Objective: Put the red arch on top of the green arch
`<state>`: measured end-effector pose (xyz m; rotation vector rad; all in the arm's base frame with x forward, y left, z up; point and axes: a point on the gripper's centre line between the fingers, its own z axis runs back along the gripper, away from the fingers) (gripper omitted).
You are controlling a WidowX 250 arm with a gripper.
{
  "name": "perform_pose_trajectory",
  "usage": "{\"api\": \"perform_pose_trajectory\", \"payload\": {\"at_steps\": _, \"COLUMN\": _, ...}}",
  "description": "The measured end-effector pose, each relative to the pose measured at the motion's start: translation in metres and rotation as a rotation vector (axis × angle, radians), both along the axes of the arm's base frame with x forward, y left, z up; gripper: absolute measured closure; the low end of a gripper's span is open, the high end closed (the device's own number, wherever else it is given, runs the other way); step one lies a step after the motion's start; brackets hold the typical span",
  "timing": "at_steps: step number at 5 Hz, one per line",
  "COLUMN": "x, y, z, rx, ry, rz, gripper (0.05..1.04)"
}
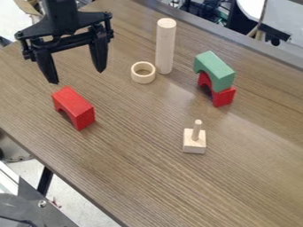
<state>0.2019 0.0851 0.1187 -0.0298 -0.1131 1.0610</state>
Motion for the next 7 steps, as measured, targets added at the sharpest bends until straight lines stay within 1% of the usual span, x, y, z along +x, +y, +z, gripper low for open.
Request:
{"api": "perform_pose_trajectory", "payload": {"at_steps": 1, "x": -0.003, "y": -0.002, "z": -0.005, "rx": -0.011, "ry": 0.021, "rz": 0.001, "gripper": 0.084}}
{"api": "perform_pose_trajectory", "payload": {"at_steps": 2, "x": 0.0, "y": 0.001, "z": -0.015, "rx": -0.014, "ry": 0.045, "rz": 0.019, "gripper": 0.084}}
{"api": "perform_pose_trajectory", "payload": {"at_steps": 4, "x": 0.006, "y": 0.011, "z": -0.034, "rx": 0.019, "ry": 0.027, "rz": 0.061, "gripper": 0.084}}
{"api": "perform_pose_trajectory", "payload": {"at_steps": 5, "x": 0.007, "y": 0.019, "z": -0.044, "rx": 0.038, "ry": 0.026, "rz": 0.097, "gripper": 0.084}}
{"api": "perform_pose_trajectory", "payload": {"at_steps": 7, "x": -0.001, "y": 0.028, "z": -0.069, "rx": 0.061, "ry": 0.064, "rz": 0.14, "gripper": 0.084}}
